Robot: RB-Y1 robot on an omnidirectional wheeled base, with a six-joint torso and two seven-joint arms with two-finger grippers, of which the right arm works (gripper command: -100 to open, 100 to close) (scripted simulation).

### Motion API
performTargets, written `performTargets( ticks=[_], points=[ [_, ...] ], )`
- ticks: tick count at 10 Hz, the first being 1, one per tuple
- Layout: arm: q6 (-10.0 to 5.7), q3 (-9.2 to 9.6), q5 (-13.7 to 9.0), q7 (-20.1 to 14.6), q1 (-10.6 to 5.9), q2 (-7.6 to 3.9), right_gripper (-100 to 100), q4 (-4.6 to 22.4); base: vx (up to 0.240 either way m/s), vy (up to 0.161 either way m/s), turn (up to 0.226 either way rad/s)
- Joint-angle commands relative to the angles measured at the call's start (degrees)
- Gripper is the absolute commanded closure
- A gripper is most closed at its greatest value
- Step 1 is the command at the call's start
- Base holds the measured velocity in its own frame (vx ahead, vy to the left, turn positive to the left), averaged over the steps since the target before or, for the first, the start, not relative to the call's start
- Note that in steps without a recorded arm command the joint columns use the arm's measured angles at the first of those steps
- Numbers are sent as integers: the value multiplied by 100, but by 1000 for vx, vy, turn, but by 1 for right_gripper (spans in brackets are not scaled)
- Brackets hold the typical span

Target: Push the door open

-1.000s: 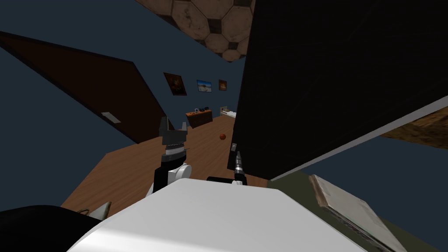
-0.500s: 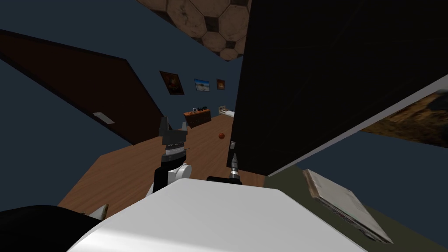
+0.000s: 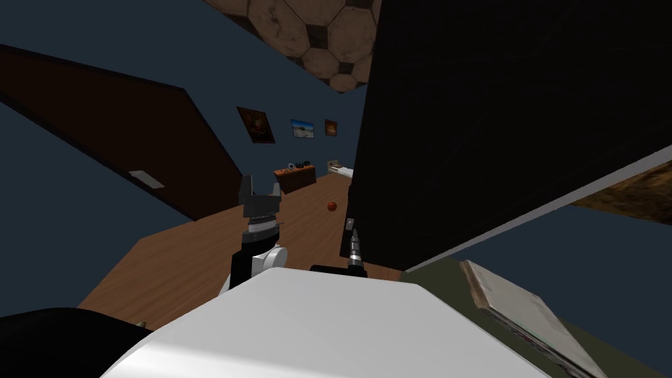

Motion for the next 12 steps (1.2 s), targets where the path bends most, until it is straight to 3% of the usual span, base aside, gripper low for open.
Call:
performTargets(
  ticks=[1, 3, 4, 5, 10, 11, 12],
  points=[
    [90, -96, 43, -24, -57, 32, -100, 5, 262, 18, 0],
    [165, -200, 87, -67, -136, 242, -100, 46, 247, 11, -2],
    [126, -163, 78, -63, -119, 180, -100, 63, 90, -6, -10],
    [126, -163, 78, -63, -119, 180, 100, 63, -17, 5, 10],
    [126, -163, 78, -63, -119, 180, 100, 63, -17, 1, 1],
    [60, -222, -66, 0, -99, 40, 100, 44, 146, 73, -30],
    [30, -248, -121, 25, -96, 7, 100, 32, 235, 89, -73]
  ],
)
